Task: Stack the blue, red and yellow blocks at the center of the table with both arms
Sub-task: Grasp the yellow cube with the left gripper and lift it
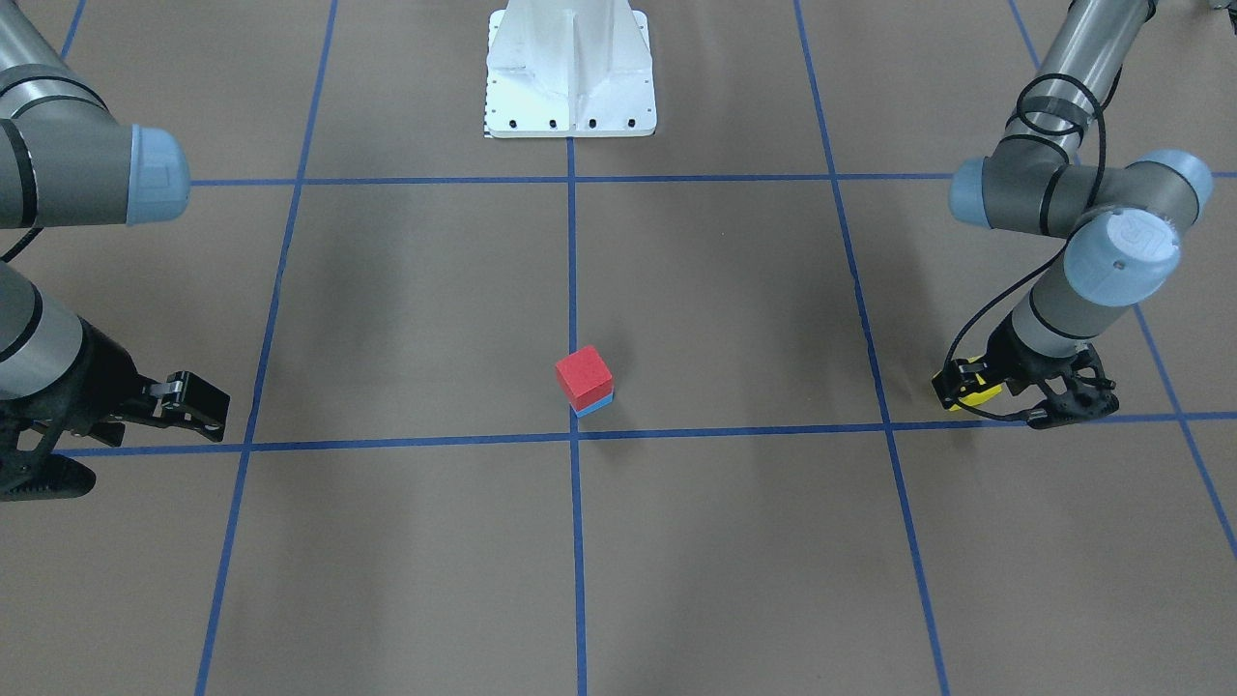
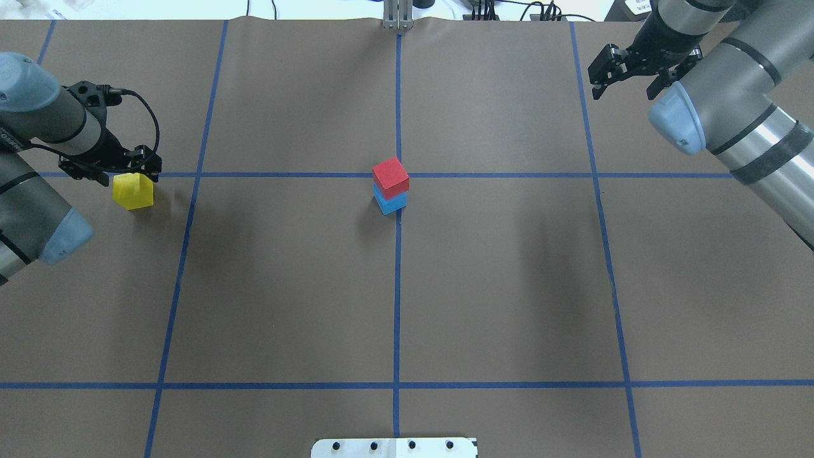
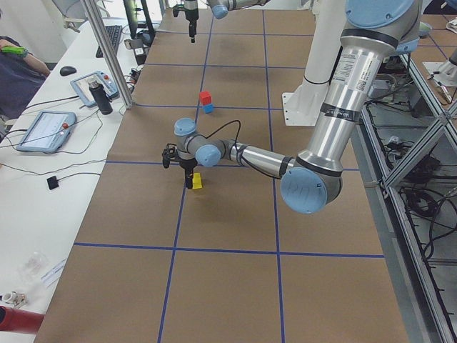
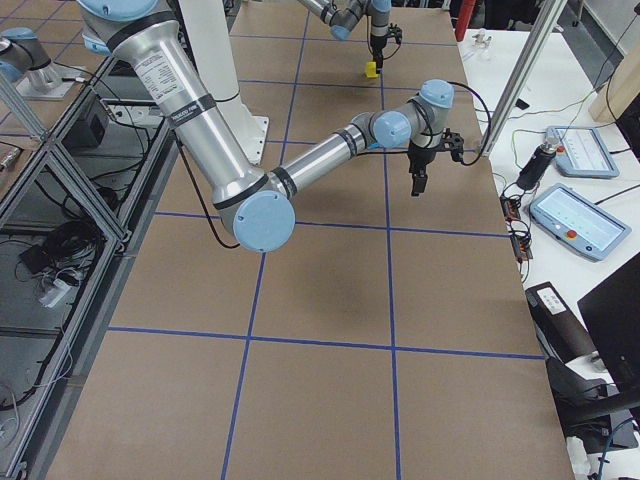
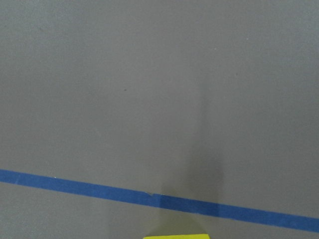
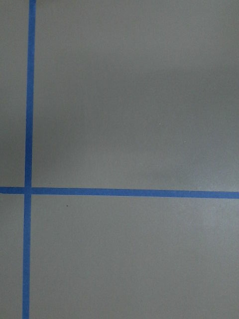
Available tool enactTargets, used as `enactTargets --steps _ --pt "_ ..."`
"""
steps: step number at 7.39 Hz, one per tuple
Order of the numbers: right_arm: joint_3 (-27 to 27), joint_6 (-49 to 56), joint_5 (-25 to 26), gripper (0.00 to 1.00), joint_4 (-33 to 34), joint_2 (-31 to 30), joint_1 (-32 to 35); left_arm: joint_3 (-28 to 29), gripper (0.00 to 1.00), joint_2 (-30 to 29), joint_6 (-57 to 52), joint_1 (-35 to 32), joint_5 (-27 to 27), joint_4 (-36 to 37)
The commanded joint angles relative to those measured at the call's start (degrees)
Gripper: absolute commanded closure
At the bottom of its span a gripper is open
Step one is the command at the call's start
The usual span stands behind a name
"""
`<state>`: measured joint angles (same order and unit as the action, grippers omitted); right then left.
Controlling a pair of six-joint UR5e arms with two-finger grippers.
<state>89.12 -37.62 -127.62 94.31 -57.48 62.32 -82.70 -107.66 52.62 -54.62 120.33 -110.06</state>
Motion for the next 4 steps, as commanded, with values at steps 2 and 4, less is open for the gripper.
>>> enactTargets --steps 2,4 --pt "0.3 0.0 0.0 0.01 0.0 0.0 0.0 -1.1 0.92 1.0 0.4 0.0 1.9 0.2" --pt "0.4 -0.1 -0.1 0.01 0.1 -0.1 0.0 -6.6 1.0 2.6 -0.2 -0.3 3.2 3.5"
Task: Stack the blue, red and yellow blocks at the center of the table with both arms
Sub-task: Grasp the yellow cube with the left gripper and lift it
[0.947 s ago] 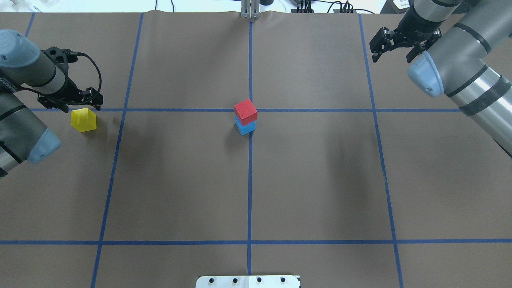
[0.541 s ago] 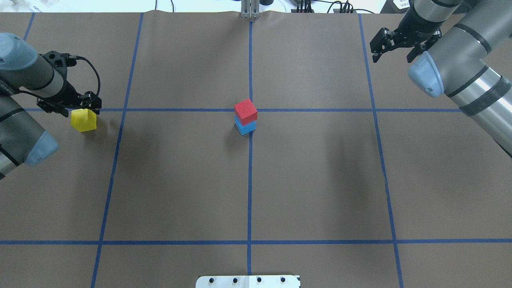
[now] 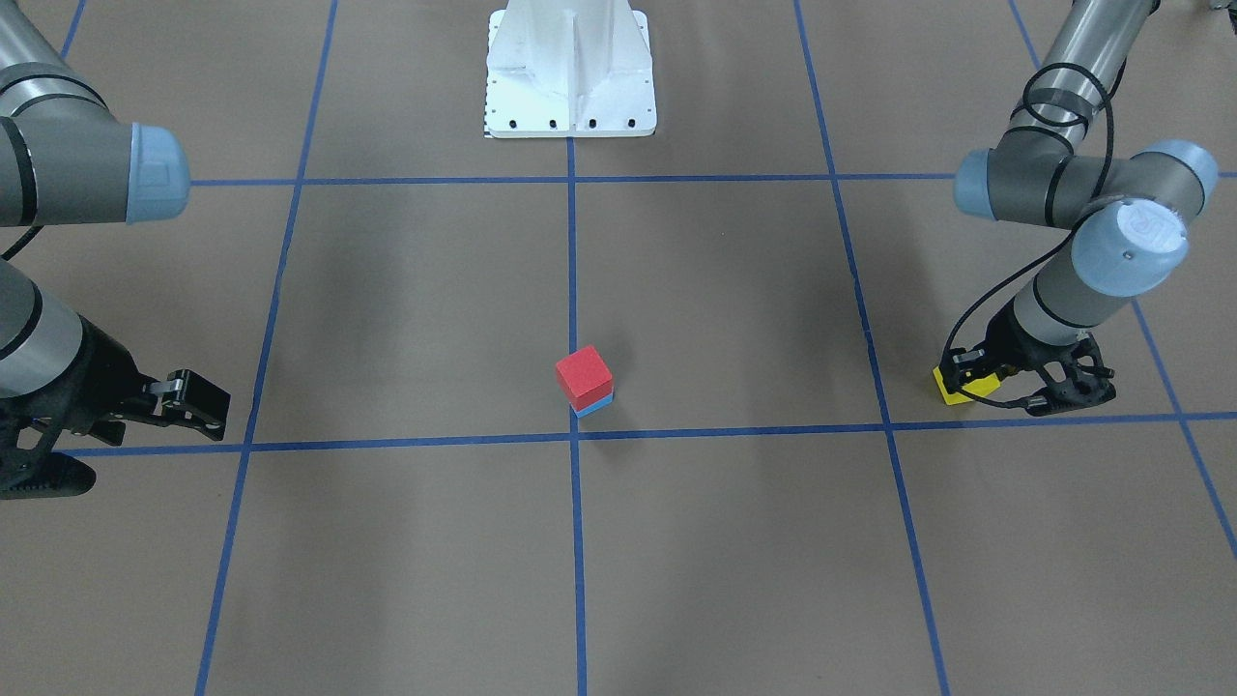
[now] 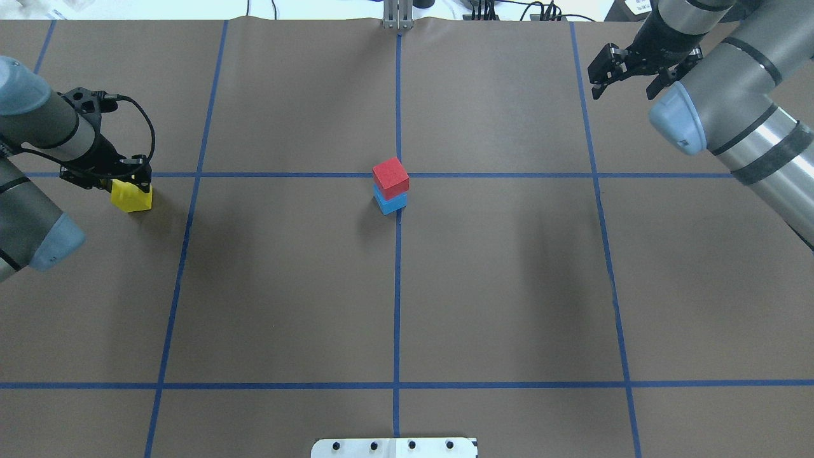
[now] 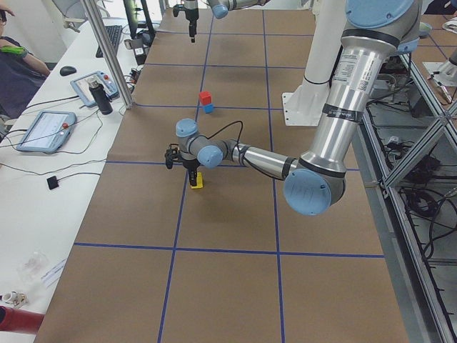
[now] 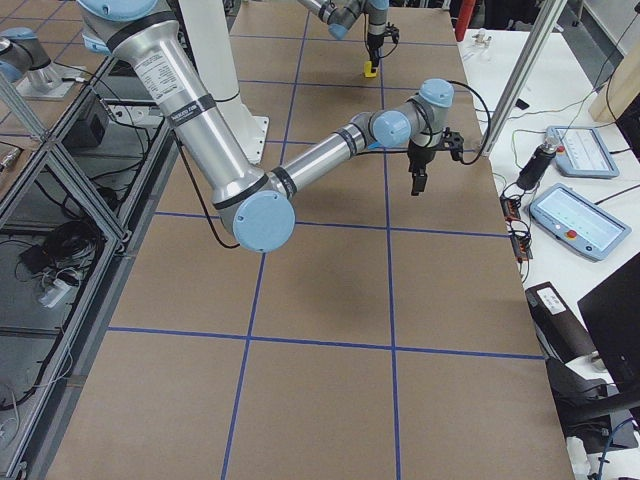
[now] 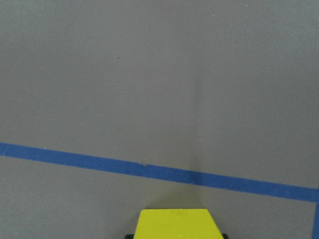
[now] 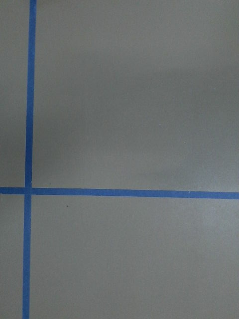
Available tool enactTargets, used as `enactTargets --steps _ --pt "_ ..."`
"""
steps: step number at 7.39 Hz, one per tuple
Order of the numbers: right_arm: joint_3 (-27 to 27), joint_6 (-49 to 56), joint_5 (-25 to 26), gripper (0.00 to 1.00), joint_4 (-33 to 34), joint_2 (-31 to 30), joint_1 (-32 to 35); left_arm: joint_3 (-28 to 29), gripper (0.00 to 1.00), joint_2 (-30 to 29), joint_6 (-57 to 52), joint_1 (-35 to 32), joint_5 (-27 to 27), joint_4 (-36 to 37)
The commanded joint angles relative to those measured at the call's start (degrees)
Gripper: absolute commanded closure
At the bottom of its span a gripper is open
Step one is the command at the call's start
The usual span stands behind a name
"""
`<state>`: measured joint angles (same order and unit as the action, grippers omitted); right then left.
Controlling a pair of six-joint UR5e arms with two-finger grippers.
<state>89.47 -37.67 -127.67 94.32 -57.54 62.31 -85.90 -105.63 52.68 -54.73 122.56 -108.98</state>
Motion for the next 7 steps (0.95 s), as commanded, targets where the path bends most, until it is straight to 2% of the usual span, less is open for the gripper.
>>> enactTargets --steps 1,2,3,4,5,6,7 --pt "0.0 0.1 0.0 0.01 0.1 0.0 0.0 -7.7 1.0 -1.0 -0.2 -0.3 1.8 11.0" --pt "0.0 0.1 0.0 0.01 0.1 0.0 0.0 -11.4 1.0 -6.0 -0.2 -0.4 1.8 21.0" --pt "0.0 0.1 -0.1 0.01 0.1 0.0 0.0 -12.3 1.0 -14.5 0.3 -0.2 1.7 31.5" --pt "0.0 0.1 -0.1 0.01 0.1 0.1 0.0 -11.7 1.0 -21.4 1.6 0.4 1.6 38.6" --pt "-0.1 0.1 -0.1 0.01 0.1 0.1 0.0 -11.4 1.0 -24.7 8.2 1.3 1.8 39.6" --pt "0.0 0.1 -0.1 0.01 0.1 0.1 0.0 -8.0 1.0 -29.8 14.1 2.4 1.8 39.5" --pt "0.0 0.1 -0.1 0.01 0.1 0.1 0.0 -1.6 1.0 -37.1 19.8 5.0 1.7 39.3"
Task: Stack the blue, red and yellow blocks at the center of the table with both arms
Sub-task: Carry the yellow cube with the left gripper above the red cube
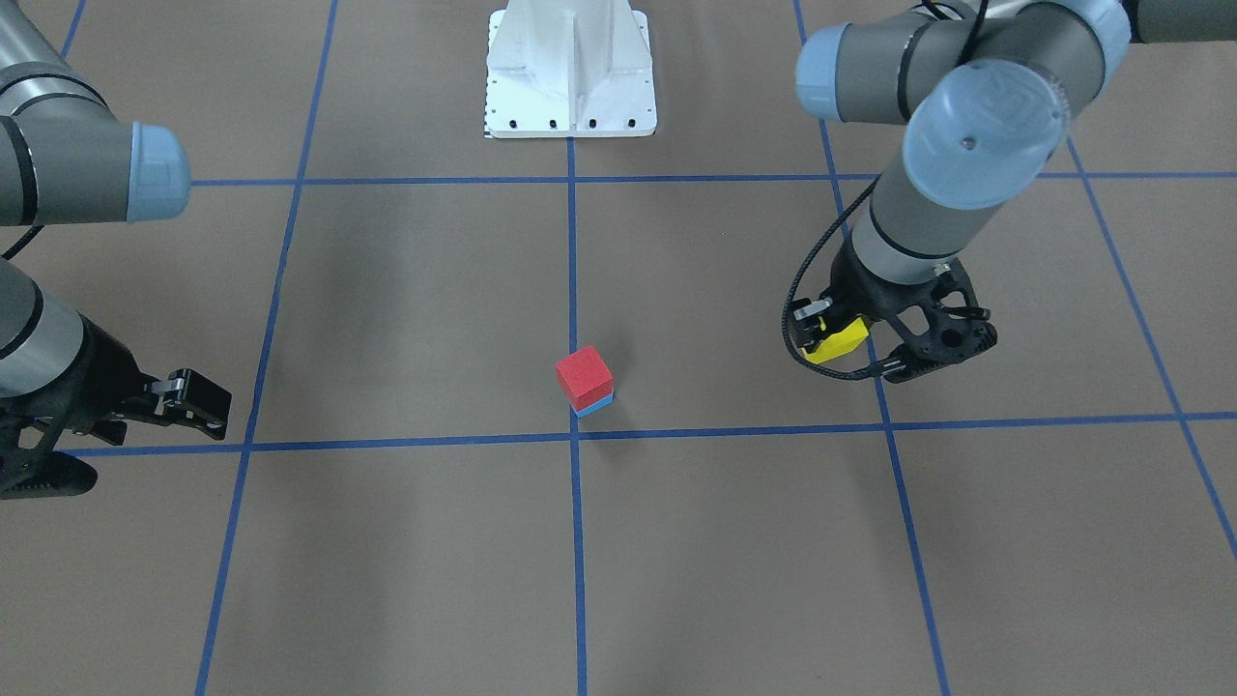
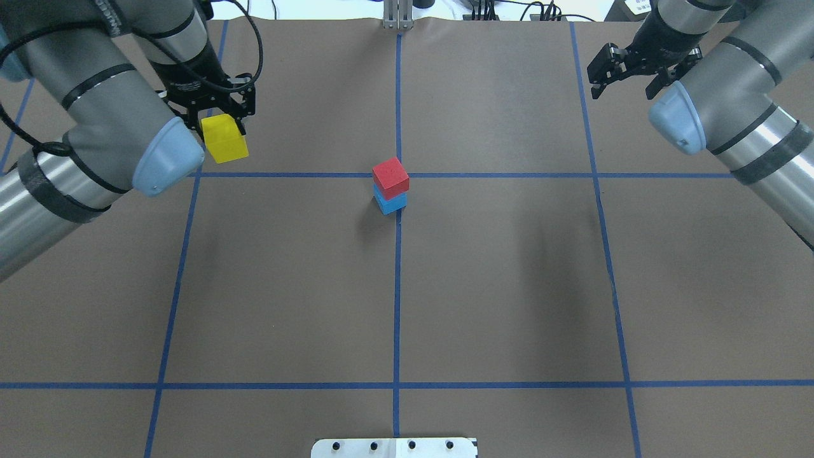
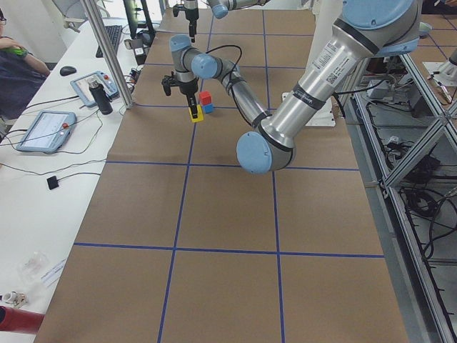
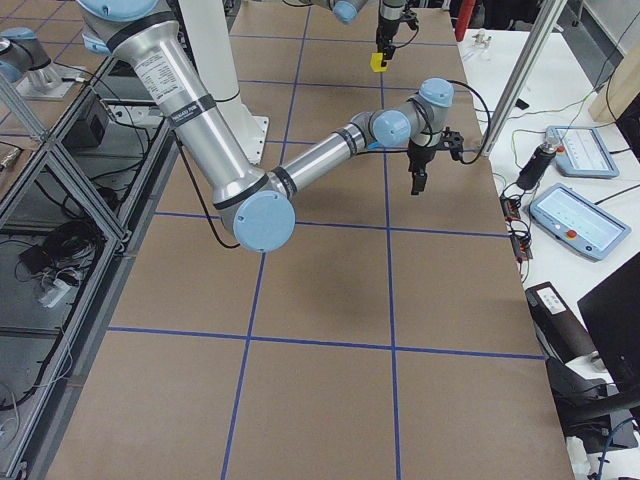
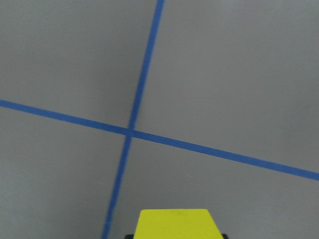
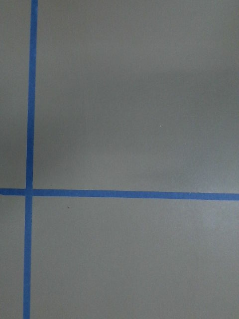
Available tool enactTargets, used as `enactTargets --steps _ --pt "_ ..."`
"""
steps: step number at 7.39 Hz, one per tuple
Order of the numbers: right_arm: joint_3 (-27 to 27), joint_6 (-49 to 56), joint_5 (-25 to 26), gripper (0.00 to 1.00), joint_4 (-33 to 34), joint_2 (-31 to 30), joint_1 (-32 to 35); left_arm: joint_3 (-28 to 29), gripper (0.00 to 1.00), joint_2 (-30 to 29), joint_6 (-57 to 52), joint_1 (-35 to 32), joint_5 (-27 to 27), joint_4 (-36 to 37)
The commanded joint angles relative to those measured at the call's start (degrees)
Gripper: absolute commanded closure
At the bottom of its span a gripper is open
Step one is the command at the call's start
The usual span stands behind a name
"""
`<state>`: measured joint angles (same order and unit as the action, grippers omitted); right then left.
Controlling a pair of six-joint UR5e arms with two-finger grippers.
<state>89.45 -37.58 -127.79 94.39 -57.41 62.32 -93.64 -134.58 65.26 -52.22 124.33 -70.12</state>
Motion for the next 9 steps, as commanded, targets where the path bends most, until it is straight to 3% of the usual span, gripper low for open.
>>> enactTargets --steps 1,2,4,9 --pt "0.1 0.0 0.0 0.01 0.0 0.2 0.0 13.5 1.0 -15.2 11.6 5.0 -0.1 -1.8" --pt "0.4 0.0 0.0 0.01 0.0 0.1 0.0 19.5 1.0 -19.5 15.7 6.2 -0.1 -5.9" --pt "0.4 0.0 0.0 0.01 0.0 0.1 0.0 26.6 1.0 -21.2 16.5 7.8 -0.1 -13.7" --pt "0.4 0.0 -0.1 0.01 0.0 0.1 0.1 26.6 1.0 -19.2 18.0 10.7 -0.3 -14.6"
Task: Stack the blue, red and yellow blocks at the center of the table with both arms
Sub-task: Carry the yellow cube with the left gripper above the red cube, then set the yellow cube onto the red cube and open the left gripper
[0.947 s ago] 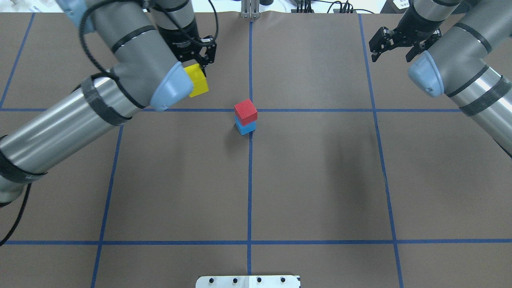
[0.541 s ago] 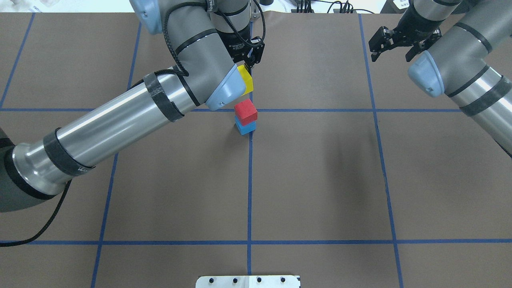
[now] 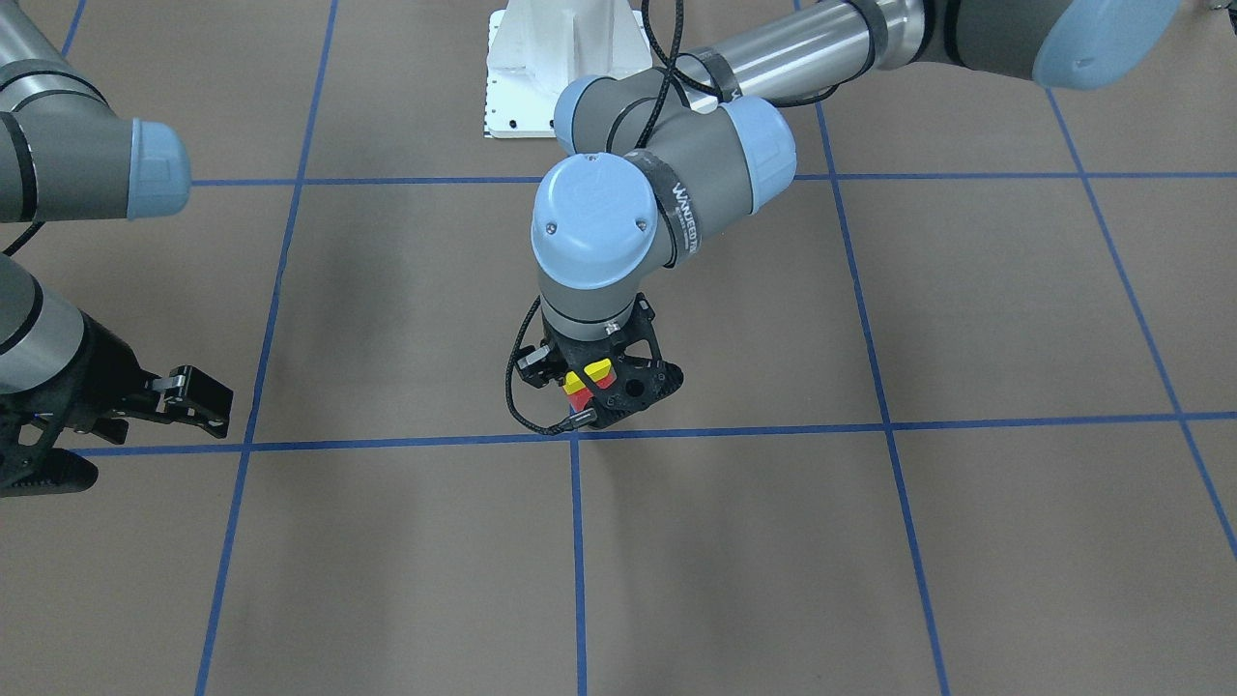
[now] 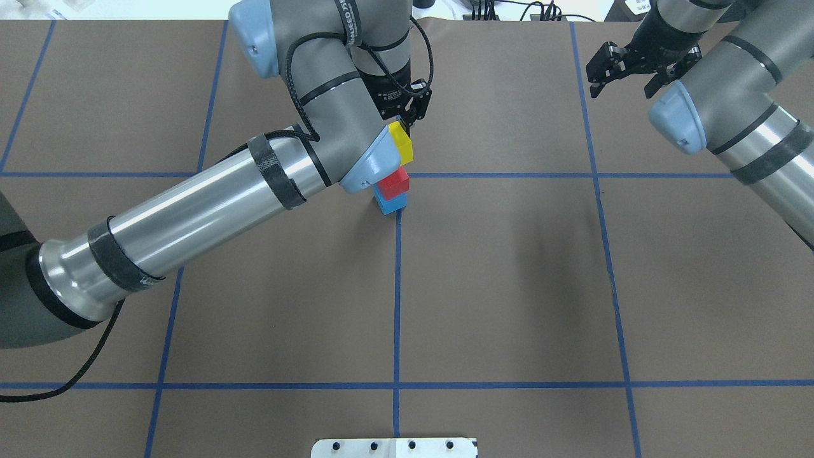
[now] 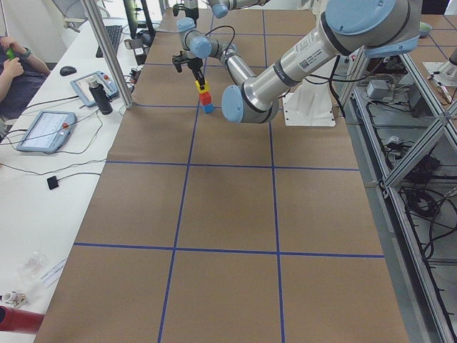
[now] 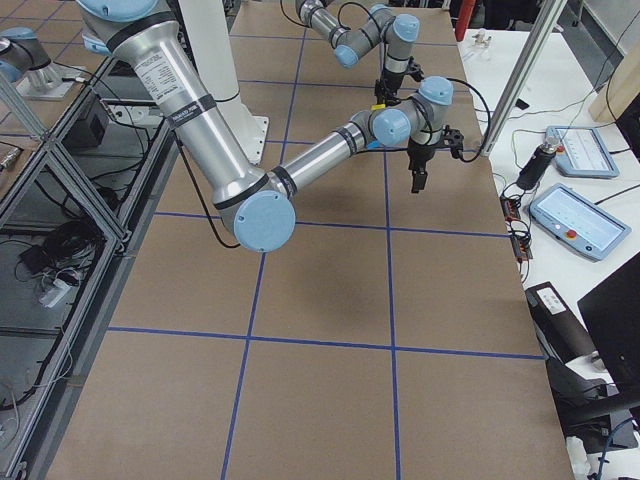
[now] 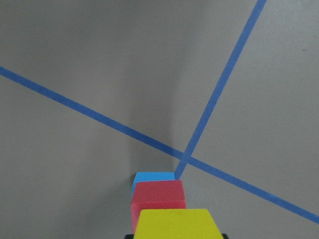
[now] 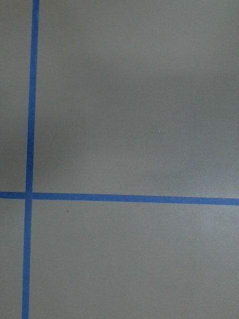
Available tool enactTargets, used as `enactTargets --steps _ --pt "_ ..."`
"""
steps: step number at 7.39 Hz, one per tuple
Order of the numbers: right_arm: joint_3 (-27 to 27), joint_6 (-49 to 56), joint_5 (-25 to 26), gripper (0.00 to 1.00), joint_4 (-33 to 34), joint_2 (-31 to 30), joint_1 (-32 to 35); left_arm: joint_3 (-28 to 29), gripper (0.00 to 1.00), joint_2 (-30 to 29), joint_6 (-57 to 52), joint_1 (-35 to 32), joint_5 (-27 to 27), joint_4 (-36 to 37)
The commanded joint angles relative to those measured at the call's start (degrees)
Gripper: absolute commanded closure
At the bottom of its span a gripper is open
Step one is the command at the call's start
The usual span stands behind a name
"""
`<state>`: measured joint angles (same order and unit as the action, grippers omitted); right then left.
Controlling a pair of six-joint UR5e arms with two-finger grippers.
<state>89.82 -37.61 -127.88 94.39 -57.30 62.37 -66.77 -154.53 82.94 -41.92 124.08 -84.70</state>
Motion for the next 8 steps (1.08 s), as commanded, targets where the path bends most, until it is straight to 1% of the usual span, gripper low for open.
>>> enactTargets --steps 1,4,5,6,7,8 --pt "0.0 0.0 0.0 0.01 0.0 0.0 0.0 -0.3 1.0 0.8 0.5 0.3 -0.1 0.1" --pt "0.0 0.0 0.0 0.01 0.0 0.0 -0.1 -1.0 1.0 1.2 2.1 0.3 -0.1 -0.5" --pt "0.0 0.0 0.0 0.01 0.0 0.0 -0.1 -1.1 0.98 1.3 3.2 0.3 -0.1 -1.4" --pt "0.0 0.0 0.1 0.01 0.0 0.0 -0.1 -1.2 0.81 1.5 3.5 0.3 -0.2 -1.6" --pt "0.0 0.0 0.1 0.01 0.0 0.0 -0.1 -1.2 0.74 1.6 3.5 0.3 -1.6 -1.6" --pt "0.0 0.0 0.0 0.01 0.0 0.0 0.0 -1.1 0.72 1.7 3.5 0.3 -2.1 -1.6"
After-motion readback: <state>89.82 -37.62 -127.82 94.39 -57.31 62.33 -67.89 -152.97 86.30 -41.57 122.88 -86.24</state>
